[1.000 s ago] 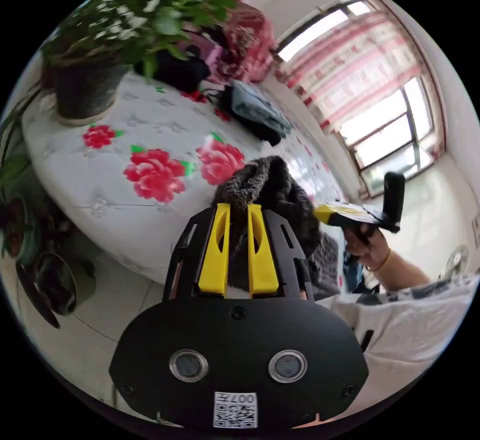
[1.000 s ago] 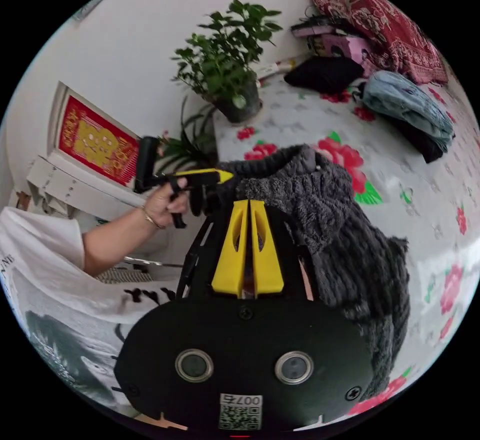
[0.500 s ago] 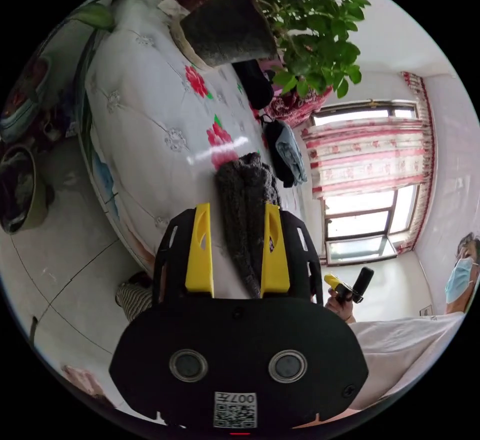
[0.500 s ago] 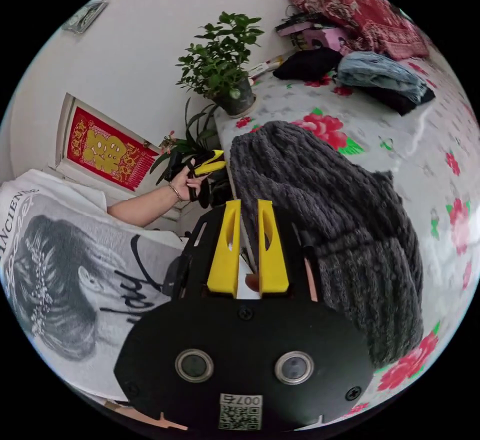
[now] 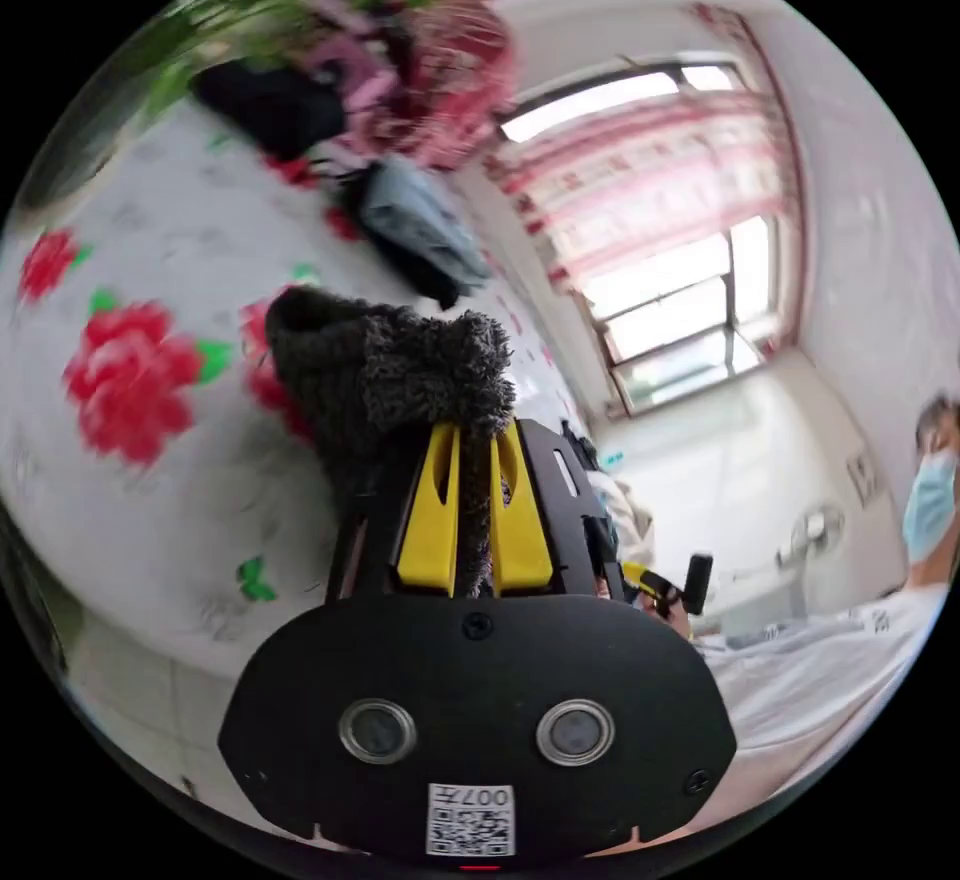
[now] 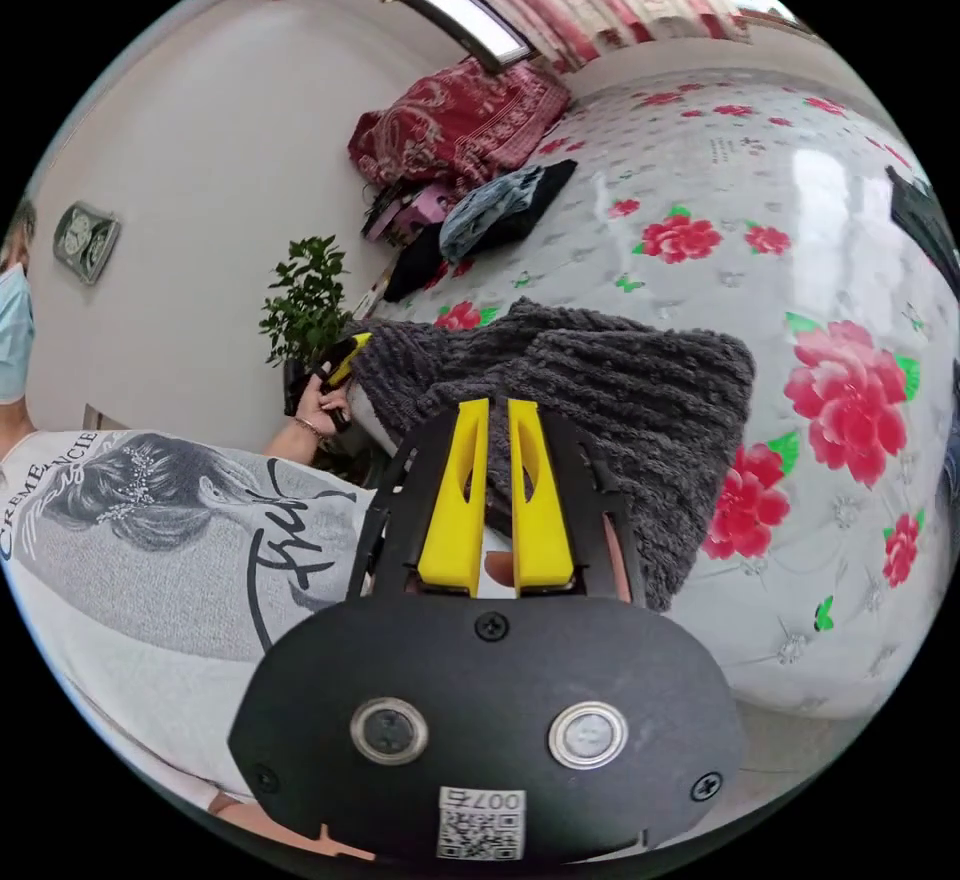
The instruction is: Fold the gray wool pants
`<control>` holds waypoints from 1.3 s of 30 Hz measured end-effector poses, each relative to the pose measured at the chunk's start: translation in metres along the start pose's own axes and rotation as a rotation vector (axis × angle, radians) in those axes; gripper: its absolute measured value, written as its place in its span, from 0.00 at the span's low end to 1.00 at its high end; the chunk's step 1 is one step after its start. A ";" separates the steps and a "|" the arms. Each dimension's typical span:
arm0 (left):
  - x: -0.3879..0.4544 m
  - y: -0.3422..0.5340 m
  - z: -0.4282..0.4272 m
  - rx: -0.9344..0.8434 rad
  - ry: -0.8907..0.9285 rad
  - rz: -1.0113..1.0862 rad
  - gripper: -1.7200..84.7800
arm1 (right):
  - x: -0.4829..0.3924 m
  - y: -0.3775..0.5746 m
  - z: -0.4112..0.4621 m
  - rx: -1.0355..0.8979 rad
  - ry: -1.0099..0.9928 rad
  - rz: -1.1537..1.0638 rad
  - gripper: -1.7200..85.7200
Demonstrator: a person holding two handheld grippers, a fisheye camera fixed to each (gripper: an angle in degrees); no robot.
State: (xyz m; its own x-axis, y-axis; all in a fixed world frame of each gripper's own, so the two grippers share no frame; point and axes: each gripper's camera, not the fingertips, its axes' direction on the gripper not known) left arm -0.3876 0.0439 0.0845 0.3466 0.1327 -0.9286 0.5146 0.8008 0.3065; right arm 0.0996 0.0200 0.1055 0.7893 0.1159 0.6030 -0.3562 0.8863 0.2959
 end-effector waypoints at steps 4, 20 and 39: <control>0.152 -0.006 0.088 -0.278 0.180 0.478 0.07 | 0.025 0.026 -0.069 0.150 0.079 0.123 0.05; 0.163 0.106 0.241 -0.746 0.060 0.325 0.14 | 0.103 0.037 -0.111 0.103 0.010 0.394 0.16; 0.073 0.115 0.267 -0.761 -0.013 -0.050 0.11 | 0.130 -0.041 -0.058 -0.240 -0.196 0.394 0.15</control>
State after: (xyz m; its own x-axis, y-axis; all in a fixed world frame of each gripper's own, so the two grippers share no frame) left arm -0.0935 -0.0101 0.1081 0.3491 0.0826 -0.9334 -0.1513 0.9880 0.0309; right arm 0.2458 0.0251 0.1291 0.5012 0.3963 0.7692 -0.4651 0.8730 -0.1468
